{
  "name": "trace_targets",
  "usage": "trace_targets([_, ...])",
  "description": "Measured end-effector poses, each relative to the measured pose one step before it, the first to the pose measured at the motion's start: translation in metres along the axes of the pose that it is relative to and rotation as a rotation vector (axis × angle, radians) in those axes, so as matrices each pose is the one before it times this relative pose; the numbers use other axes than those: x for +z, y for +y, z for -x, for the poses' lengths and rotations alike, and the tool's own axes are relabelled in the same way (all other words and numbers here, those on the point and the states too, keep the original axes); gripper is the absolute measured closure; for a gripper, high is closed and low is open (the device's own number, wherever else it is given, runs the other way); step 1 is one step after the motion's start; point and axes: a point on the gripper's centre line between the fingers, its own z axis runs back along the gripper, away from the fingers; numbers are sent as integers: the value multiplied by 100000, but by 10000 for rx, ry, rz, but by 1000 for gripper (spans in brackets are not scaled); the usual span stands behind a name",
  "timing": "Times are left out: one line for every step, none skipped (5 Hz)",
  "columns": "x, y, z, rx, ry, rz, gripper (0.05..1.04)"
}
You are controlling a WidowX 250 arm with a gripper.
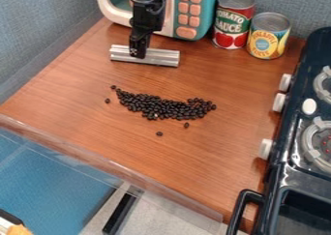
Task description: Sweep into pile
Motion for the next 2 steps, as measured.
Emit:
trace_targets([0,-60,94,93,60,38,754])
trace_targets([111,26,-166,85,-268,47,754])
